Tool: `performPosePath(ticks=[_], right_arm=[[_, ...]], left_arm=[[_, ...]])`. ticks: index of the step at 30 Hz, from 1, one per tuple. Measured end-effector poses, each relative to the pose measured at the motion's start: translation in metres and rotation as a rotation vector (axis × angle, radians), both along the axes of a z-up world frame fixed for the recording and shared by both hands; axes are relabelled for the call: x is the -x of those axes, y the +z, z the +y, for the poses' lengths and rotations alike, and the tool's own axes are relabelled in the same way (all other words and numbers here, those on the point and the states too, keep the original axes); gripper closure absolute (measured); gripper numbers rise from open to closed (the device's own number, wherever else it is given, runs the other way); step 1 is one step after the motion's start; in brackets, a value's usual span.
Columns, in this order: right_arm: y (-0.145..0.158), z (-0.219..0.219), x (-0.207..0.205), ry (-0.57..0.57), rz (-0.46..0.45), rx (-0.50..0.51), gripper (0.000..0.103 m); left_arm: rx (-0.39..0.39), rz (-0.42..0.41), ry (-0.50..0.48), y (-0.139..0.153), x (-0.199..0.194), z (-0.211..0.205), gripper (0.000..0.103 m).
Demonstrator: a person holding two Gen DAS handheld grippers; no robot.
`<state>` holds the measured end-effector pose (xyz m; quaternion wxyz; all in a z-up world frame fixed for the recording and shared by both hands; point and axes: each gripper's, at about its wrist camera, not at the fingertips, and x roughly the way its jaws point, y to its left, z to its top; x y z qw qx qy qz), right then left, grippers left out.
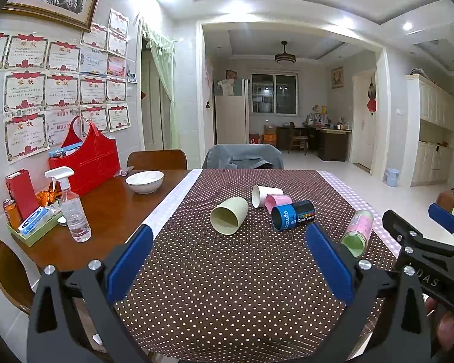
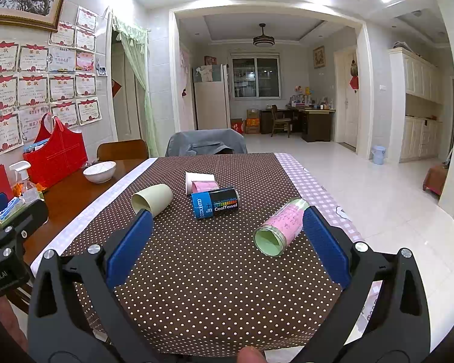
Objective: Flip cup upside down
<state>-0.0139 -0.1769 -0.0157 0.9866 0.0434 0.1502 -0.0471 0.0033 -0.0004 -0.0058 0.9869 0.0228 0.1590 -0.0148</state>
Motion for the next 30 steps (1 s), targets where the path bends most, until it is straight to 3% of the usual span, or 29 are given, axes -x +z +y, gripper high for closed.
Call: performPosePath(ticks=[30], right_arm=[[-0.004, -0.003, -0.012, 0.009, 0.023, 0.003, 0.006]], left_arm=[[0.008, 0.011, -0.001, -0.005, -0.006, -0.001, 0.004]])
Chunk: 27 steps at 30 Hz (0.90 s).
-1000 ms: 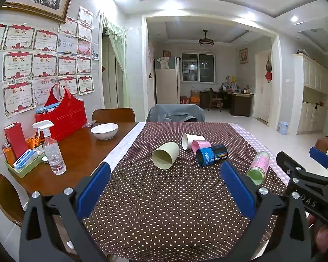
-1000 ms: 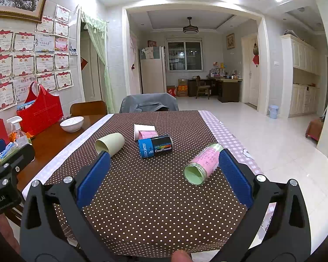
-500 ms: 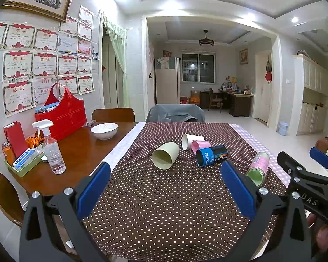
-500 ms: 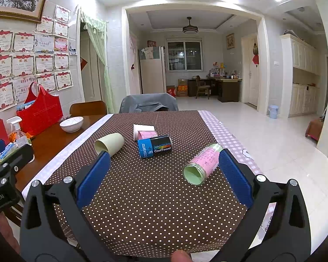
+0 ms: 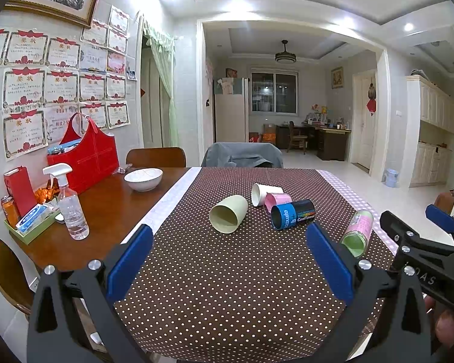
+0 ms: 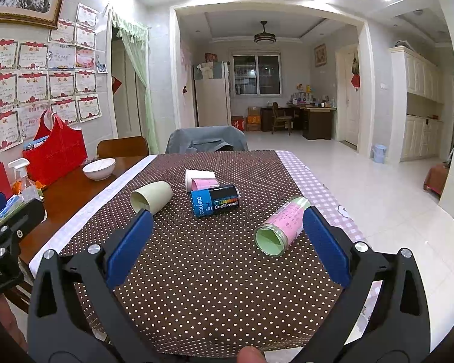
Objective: Flip cup upside down
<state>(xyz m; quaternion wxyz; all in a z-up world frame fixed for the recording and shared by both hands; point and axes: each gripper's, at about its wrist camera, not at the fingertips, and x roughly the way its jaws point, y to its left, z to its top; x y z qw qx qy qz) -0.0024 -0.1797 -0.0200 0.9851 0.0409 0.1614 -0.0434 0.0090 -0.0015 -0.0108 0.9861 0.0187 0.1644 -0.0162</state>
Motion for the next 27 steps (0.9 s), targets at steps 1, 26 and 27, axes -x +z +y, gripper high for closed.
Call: performPosePath(ticks=[1, 26, 27], right_arm=[[-0.001, 0.0, -0.001, 0.0, 0.002, 0.0, 0.006], [-0.007, -0.013, -0.115, 0.056, 0.108, 0.006, 0.006], [-0.008, -0.016, -0.125, 0.065, 0.123, -0.001, 0.006]], left_arm=[[0.0, 0.002, 0.0, 0.0, -0.002, 0.001, 0.004], [-0.111, 0.056, -0.042, -0.005, -0.115, -0.011, 0.004], [-0.119, 0.066, -0.051, -0.005, -0.126, -0.012, 0.004]])
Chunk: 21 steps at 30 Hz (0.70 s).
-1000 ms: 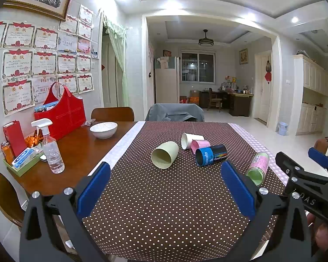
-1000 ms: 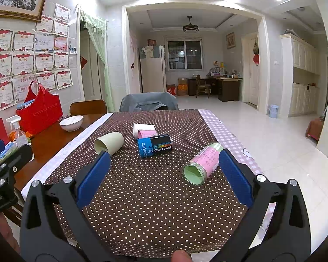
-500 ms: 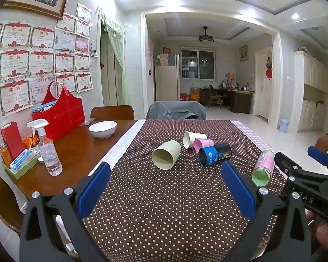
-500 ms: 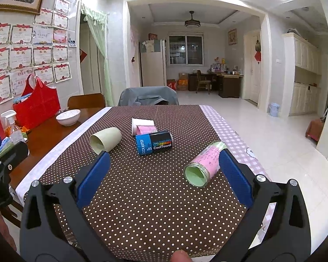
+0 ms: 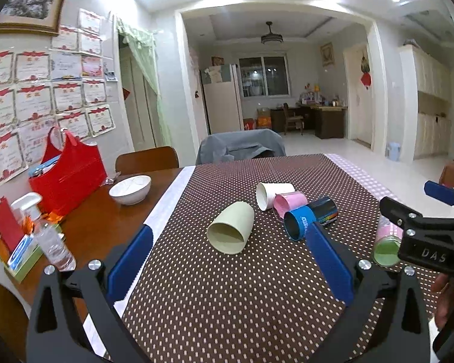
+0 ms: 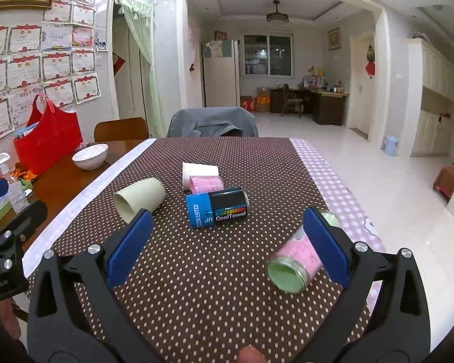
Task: Flip cup upside down
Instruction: 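Move the left tool to the white paper cup and close on it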
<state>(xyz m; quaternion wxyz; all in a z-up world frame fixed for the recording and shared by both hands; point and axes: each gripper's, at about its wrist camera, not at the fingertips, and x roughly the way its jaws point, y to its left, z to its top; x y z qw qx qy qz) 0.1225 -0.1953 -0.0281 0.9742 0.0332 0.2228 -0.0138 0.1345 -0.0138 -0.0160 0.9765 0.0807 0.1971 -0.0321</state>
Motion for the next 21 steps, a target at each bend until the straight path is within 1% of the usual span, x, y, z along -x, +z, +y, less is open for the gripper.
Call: performPosePath(ticks=[4, 11, 12, 14, 17, 21], right_arm=[[-0.004, -0.008, -0.031, 0.009, 0.05, -0.026, 0.006], [-0.017, -0.027, -0.084, -0.006, 0.137, -0.051, 0.006], [-0.019, -0.029, -0.093, -0.007, 0.15, -0.054, 0.006], [-0.023, -0.033, -0.112, -0.011, 0.18, -0.061, 0.006], [-0.029, -0.035, -0.134, -0.009, 0.215, -0.069, 0.006], [-0.038, -0.04, -0.165, -0.013, 0.272, -0.08, 0.006]], left_arm=[[-0.023, 0.059, -0.045, 0.0, -0.046, -0.006, 0.004], [-0.088, 0.2, -0.143, -0.007, -0.139, -0.02, 0.004], [-0.1, 0.21, -0.153, -0.008, -0.15, -0.023, 0.004], [-0.135, 0.238, -0.176, -0.011, -0.175, -0.03, 0.004], [-0.194, 0.292, -0.236, -0.017, -0.218, -0.044, 0.004], [-0.26, 0.349, -0.303, -0.028, -0.261, -0.059, 0.004]])
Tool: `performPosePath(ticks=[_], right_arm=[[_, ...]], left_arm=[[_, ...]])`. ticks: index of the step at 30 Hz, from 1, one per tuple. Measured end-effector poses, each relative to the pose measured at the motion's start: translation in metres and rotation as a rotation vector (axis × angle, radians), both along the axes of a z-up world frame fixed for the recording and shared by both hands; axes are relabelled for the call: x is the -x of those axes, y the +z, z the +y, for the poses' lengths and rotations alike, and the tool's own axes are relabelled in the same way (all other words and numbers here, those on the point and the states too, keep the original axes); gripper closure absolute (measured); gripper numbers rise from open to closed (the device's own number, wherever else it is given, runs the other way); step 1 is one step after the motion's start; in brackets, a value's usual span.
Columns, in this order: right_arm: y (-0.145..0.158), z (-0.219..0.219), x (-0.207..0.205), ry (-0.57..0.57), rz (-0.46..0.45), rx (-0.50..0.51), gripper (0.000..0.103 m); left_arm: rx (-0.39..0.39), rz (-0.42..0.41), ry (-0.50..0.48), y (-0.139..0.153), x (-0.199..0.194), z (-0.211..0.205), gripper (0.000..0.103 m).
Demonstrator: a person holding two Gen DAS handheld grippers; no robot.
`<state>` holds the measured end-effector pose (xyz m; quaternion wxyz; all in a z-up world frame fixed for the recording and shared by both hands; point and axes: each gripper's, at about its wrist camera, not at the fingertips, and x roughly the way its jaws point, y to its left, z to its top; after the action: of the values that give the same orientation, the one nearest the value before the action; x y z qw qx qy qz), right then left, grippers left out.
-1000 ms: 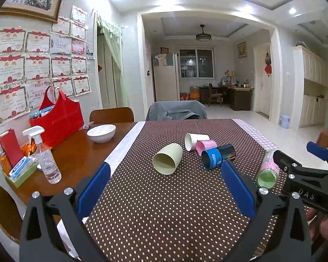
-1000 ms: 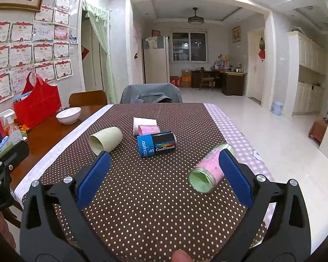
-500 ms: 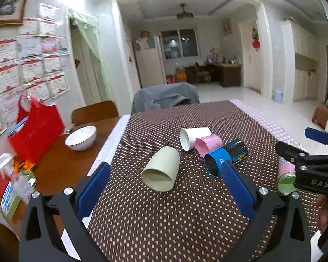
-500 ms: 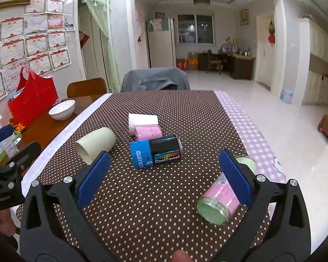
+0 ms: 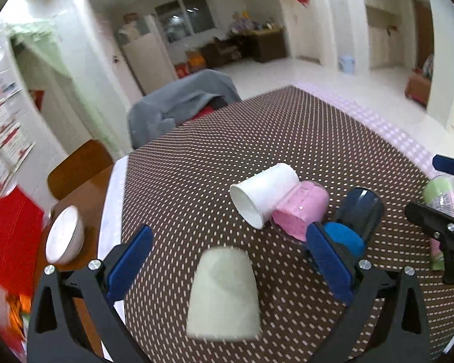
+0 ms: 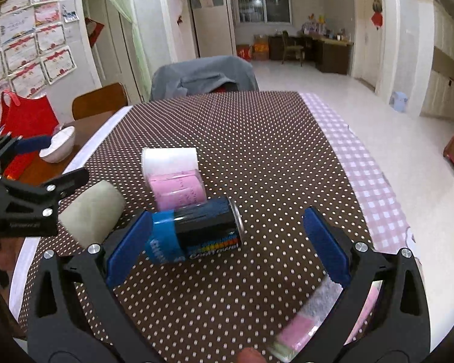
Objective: Flip cup upside down
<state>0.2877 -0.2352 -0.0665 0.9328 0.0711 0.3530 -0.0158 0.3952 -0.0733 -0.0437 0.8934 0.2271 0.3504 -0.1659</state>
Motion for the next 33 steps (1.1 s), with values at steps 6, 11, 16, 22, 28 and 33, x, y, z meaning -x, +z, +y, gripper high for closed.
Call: performPosePath(ticks=[6, 11, 16, 22, 28, 33], right_arm=[[-0.008, -0.004, -0.038, 0.005, 0.067, -0.012, 0.006], [-0.015, -0.008, -0.06, 0.007, 0.102, -0.012, 0.006], [-0.021, -0.014, -0.076, 0.0, 0.128, -0.028, 0.006], [-0.025, -0.016, -0.084, -0.002, 0.139, -0.038, 0.006], [-0.029, -0.018, -0.084, -0.002, 0.145, -0.047, 0.006], [-0.03, -0.021, -0.082, -0.011, 0.144, -0.055, 0.006]], left_arm=[[-0.062, 0.109, -0.098, -0.02, -0.06, -0.018, 0.004], [-0.1, 0.242, -0.201, -0.04, -0.101, -0.033, 0.004], [-0.137, 0.339, -0.26, -0.059, -0.129, -0.046, 0.004], [-0.181, 0.455, -0.352, -0.08, -0.149, -0.059, 0.004], [-0.183, 0.533, -0.359, -0.096, -0.162, -0.067, 0.004], [-0.181, 0.555, -0.357, -0.115, -0.167, -0.082, 0.02]])
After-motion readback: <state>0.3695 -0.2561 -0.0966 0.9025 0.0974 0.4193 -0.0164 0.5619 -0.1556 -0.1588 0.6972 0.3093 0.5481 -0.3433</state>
